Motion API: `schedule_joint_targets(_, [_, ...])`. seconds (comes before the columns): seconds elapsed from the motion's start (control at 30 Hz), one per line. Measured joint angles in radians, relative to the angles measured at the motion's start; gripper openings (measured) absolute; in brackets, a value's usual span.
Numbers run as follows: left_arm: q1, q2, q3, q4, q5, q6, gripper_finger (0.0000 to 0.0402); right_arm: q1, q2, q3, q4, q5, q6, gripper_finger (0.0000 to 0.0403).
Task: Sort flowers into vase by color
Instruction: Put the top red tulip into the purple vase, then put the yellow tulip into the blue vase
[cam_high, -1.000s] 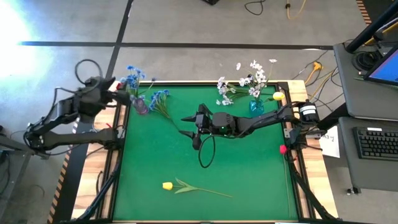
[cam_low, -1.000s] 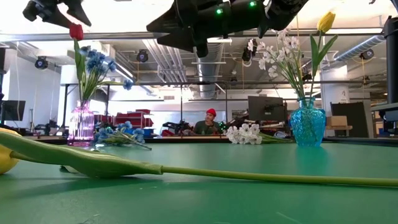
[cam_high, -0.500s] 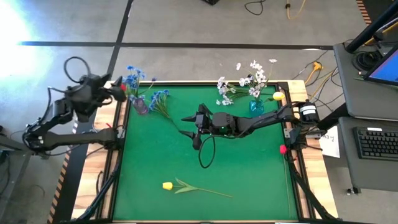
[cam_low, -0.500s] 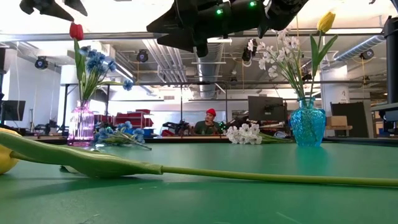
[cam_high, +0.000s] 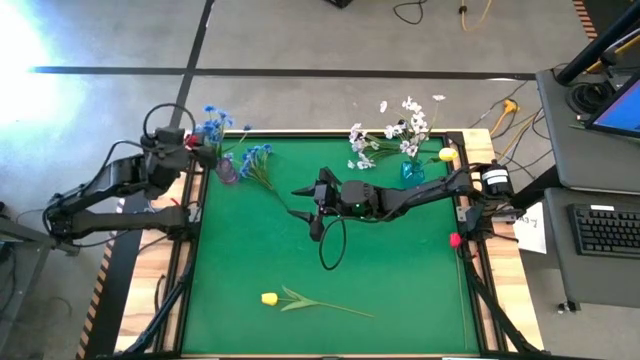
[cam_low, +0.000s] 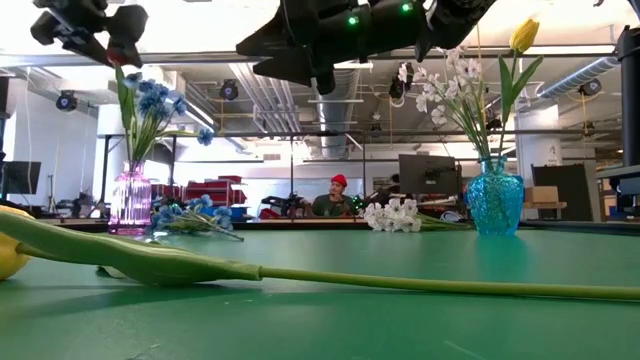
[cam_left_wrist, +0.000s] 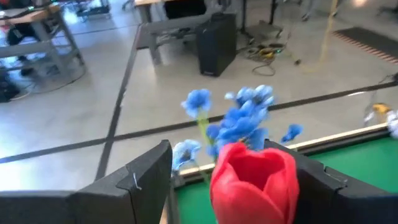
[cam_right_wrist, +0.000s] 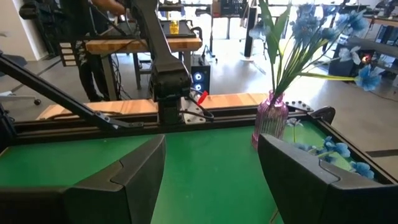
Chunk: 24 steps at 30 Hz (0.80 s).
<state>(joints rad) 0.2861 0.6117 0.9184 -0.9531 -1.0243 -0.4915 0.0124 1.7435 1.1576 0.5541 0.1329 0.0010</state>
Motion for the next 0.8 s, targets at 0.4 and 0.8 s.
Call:
schedule_joint_targets(0.4, [0.000,-0.001,0.132,0.011,0.013,0.111,0.0237,-0.001,0.000,0.000,-0.033,0.004,0.066,0.0249])
schedule_joint_targets(0.8, [-0.004,0.014,0.168,0.132,0.384,0.263,0.0237,-0.023,-0.003,0.000,-0.265,0.026,0.237,0.0249])
